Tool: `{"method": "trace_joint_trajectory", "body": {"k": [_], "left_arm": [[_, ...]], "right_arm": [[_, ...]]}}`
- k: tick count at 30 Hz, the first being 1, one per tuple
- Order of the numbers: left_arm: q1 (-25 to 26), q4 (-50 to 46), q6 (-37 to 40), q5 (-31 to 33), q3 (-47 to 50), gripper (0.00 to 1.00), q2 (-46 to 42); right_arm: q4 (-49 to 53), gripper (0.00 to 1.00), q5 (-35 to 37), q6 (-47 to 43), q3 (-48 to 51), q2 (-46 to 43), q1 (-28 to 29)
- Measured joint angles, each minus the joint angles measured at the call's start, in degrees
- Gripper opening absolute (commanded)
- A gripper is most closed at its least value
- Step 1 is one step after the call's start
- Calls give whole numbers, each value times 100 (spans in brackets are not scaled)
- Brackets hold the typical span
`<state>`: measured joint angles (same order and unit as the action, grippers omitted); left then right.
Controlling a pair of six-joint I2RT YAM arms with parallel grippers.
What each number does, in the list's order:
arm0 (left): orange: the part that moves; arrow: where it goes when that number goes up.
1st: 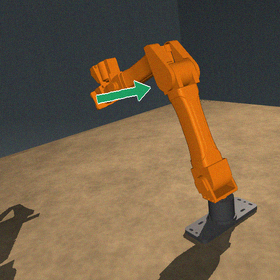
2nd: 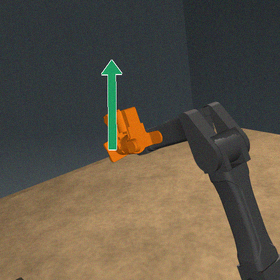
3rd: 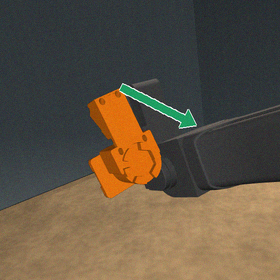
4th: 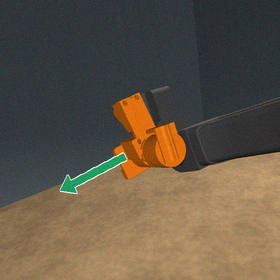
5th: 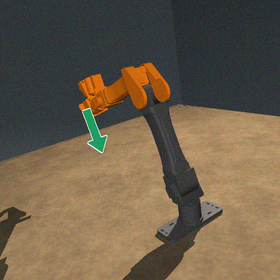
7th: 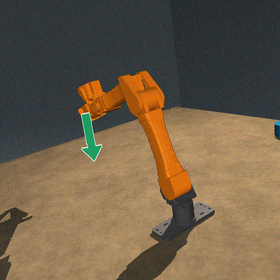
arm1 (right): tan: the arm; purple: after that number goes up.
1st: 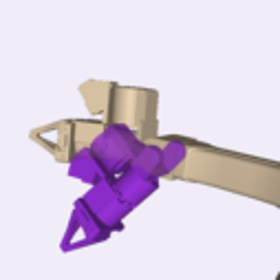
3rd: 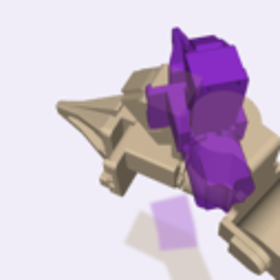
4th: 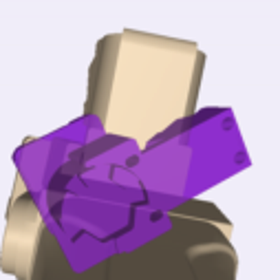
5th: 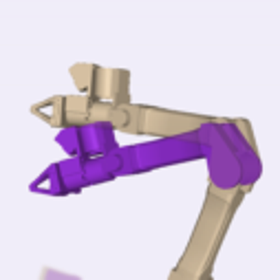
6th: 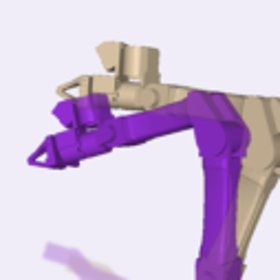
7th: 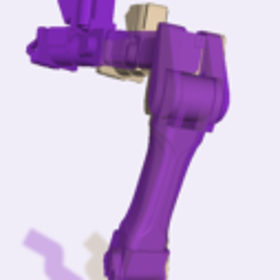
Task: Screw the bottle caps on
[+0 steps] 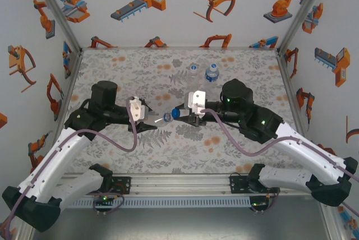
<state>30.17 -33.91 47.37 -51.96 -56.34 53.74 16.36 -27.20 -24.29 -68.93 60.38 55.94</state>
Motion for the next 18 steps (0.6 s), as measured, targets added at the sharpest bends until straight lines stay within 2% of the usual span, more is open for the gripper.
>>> {"method": "trace_joint_trajectory", "body": {"k": [18], "left_arm": [[94, -208, 13, 289, -15, 0, -13]], "right_arm": [[404, 2, -310, -103, -223, 365, 0]]}}
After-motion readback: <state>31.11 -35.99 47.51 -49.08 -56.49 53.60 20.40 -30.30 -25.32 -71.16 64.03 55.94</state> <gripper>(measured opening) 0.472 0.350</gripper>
